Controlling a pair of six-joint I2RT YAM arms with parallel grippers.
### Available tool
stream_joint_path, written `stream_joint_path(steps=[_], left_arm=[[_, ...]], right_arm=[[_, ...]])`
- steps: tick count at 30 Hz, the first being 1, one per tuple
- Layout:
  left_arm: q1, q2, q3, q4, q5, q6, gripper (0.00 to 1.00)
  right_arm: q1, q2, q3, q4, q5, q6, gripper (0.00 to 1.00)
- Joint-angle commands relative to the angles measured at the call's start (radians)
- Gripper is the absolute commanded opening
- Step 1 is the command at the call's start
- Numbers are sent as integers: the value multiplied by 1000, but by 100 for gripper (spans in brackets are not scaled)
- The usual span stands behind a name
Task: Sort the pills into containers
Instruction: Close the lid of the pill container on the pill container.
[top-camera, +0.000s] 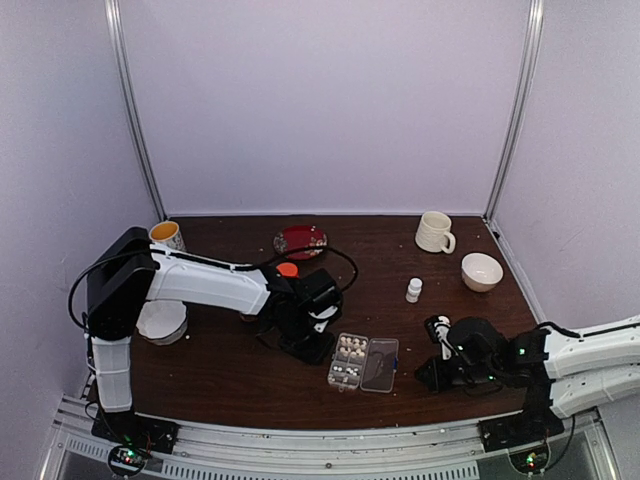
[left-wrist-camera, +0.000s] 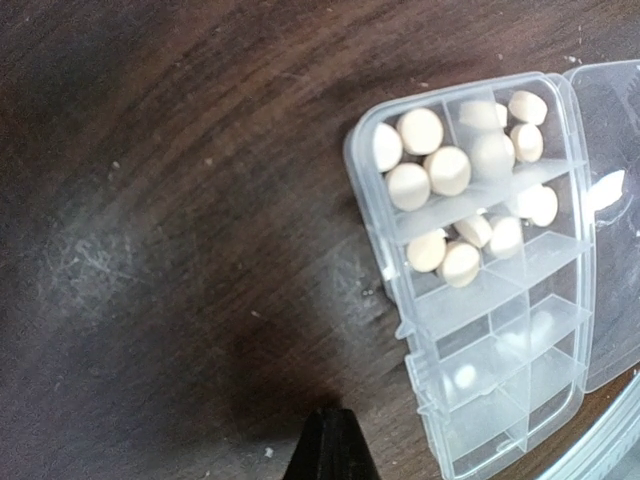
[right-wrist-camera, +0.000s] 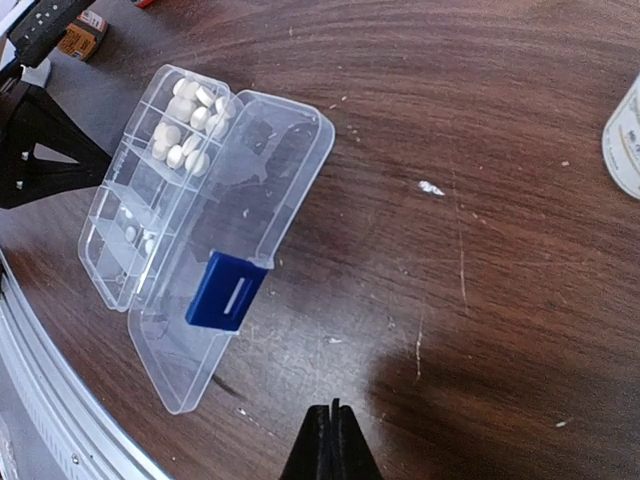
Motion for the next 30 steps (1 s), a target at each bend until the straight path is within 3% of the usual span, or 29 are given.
stream_joint_path(steps=[1, 8, 16, 30], left_arm=[[7, -23, -29, 110, 42, -23, 0], [8, -21, -64, 172, 81, -38, 0], [5, -11, -81, 231, 143, -62, 0], [-28, 9, -55, 292, 167, -107, 0]], right_arm=[[-3, 110, 11, 149, -2, 27, 0], [-3, 265, 94, 176, -23, -2, 0], [-22, 307, 114, 389, -197, 38, 0], [-20, 354, 178, 428, -275, 2, 0]])
